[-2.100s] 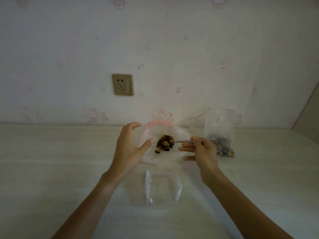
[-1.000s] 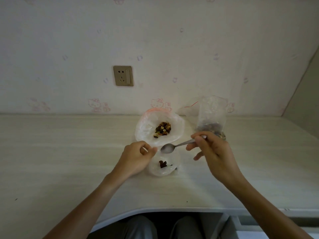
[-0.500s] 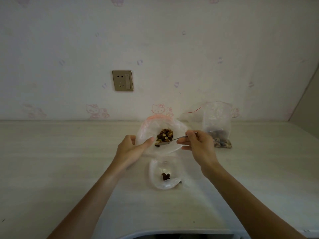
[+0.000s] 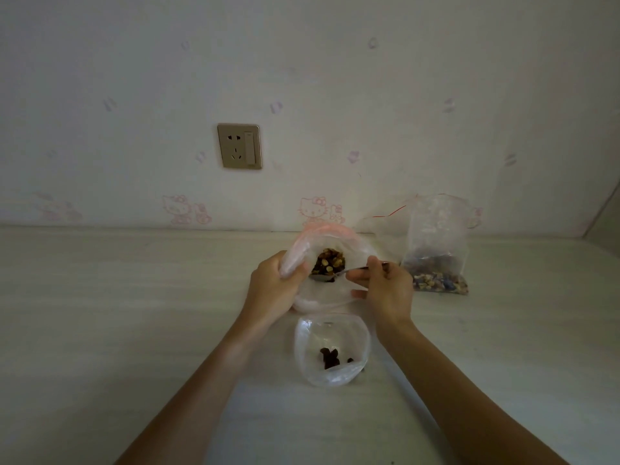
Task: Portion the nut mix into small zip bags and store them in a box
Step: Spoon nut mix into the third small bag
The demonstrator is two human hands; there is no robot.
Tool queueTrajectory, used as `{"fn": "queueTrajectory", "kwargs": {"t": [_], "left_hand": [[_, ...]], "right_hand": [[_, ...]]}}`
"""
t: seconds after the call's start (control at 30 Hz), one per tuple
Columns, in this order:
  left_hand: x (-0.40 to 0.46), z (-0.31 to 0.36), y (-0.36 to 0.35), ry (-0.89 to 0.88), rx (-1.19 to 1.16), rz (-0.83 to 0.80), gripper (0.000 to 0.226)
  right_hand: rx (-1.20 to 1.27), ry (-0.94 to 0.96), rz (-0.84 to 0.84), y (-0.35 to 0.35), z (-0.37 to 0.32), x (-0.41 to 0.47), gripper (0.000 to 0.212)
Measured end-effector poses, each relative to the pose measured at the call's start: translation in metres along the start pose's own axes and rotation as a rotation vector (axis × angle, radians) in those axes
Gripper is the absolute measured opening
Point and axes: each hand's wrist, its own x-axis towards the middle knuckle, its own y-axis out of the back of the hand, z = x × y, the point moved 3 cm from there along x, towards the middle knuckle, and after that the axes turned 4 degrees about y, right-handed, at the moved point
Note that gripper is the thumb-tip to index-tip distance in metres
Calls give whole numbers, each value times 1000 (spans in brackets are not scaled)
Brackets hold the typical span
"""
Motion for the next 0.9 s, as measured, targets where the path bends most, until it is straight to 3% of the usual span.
{"fn": "queueTrajectory", "kwargs": {"t": [0.13,0.5,0.9], "left_hand": [[4,1,9,-19,-2,62,39],[5,0,4,-57,11,49,33],[7,-4,8,-206,148,120,16]], "right_hand": [[-32,37,50,2,-2,3,36],[-303,212,-80,-5,-5,-8,20],[-40,-6,-21,0,6,1,23]]}}
